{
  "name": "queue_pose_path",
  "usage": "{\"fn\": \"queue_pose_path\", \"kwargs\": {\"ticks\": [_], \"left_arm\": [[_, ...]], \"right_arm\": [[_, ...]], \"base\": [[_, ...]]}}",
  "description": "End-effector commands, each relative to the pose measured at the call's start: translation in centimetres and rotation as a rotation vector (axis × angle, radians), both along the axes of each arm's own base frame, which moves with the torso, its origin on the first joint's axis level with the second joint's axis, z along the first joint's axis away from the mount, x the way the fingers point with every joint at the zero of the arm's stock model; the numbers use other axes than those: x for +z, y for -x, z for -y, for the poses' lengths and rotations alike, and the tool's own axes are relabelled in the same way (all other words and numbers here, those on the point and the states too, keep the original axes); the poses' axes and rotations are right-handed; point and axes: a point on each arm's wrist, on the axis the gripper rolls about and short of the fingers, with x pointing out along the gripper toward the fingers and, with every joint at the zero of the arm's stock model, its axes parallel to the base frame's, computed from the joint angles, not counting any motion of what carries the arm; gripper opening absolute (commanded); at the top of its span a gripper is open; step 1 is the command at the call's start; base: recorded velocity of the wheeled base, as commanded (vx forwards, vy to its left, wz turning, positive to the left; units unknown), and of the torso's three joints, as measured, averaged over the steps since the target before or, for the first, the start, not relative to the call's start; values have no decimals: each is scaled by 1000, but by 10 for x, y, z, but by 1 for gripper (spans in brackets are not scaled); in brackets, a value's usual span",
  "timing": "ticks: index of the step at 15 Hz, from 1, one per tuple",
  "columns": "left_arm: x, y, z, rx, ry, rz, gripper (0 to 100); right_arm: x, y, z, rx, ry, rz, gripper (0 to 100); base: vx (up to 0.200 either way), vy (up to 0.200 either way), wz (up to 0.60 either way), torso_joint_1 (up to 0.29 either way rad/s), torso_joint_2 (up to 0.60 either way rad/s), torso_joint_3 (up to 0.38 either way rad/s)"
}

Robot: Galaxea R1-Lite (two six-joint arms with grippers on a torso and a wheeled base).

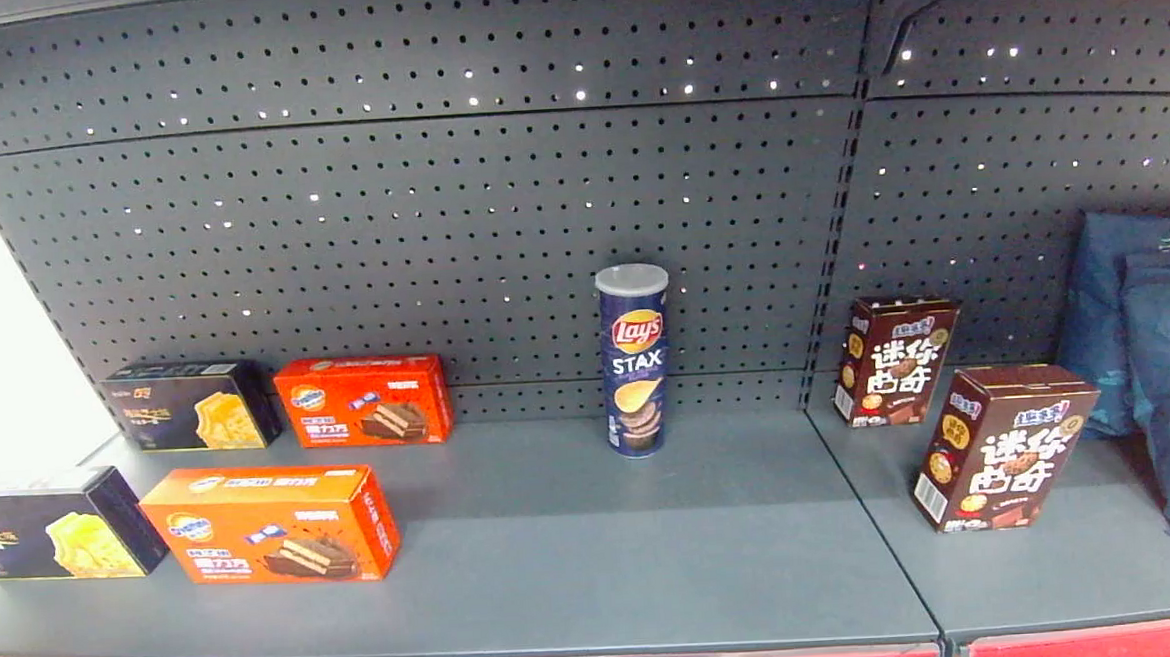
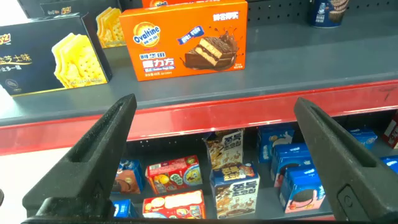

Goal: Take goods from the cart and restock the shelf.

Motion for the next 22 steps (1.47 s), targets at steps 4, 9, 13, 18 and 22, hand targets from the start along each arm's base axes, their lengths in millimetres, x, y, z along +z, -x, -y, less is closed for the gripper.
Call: {"fn": "queue_pose_path", "kwargs": {"ticks": [4,9,13,18,22], "left_arm": [[0,0,0,1,0,-1,100],[0,0,0,2,1,0,100],[0,0,0,1,1,-3,100],[0,0,0,1,1,-3,100],[0,0,0,1,0,-2,100]], "right_arm": [[0,0,0,2,0,1,100],[0,0,0,0,2,1,100],[0,0,0,2,6,-1,100],[0,0,0,0,3,1,100],[0,0,0,0,3,1,100]], "base": [[0,0,0,0,0,0],[0,0,0,0,0,0],[0,0,450,2,2,-1],[0,0,600,3,5,2],[0,0,600,4,0,0]]}}
